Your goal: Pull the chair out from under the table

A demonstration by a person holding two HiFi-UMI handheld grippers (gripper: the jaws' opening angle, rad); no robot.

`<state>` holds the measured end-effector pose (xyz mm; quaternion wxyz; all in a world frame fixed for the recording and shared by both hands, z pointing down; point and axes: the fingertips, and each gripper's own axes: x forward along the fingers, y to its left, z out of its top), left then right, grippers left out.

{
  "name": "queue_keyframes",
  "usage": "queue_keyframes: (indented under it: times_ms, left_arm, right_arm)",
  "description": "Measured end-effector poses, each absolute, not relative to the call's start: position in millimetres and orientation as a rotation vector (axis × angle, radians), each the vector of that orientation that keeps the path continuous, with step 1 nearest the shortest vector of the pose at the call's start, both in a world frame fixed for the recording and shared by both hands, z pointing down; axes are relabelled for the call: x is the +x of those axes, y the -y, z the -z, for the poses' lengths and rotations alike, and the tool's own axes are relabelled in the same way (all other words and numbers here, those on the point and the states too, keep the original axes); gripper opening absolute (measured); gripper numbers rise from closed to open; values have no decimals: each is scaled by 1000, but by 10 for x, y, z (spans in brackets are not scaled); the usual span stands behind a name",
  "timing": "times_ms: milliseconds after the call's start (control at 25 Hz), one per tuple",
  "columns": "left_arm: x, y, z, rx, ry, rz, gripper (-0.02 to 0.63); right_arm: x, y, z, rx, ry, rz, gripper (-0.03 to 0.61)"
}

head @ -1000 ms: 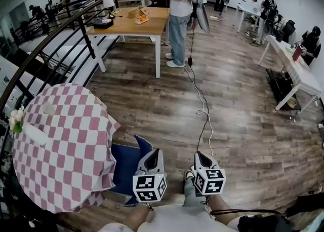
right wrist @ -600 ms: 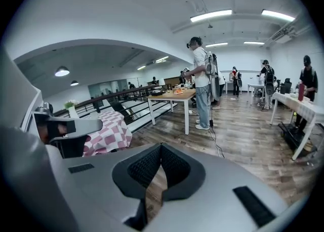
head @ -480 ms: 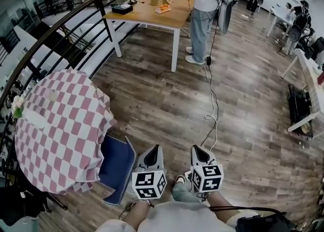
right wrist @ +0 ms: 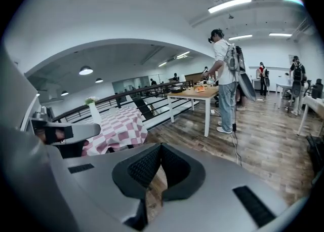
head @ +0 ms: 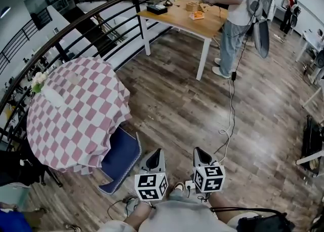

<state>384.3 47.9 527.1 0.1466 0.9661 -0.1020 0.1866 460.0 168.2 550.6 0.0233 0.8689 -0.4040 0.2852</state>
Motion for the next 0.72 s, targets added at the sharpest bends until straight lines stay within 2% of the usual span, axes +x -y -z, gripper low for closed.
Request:
queue_keyframes:
  times_ms: [360, 720]
  left_arm:
    - [3408, -240, -5318, 2692, 619, -534, 3]
    - [2604, 199, -5317, 2580, 996, -486, 3]
  right_arm:
    - [4484, -1006, -5556, 2435, 1594, -870, 15]
    - [3715, 11, -5525, 2091, 1982, -818, 15]
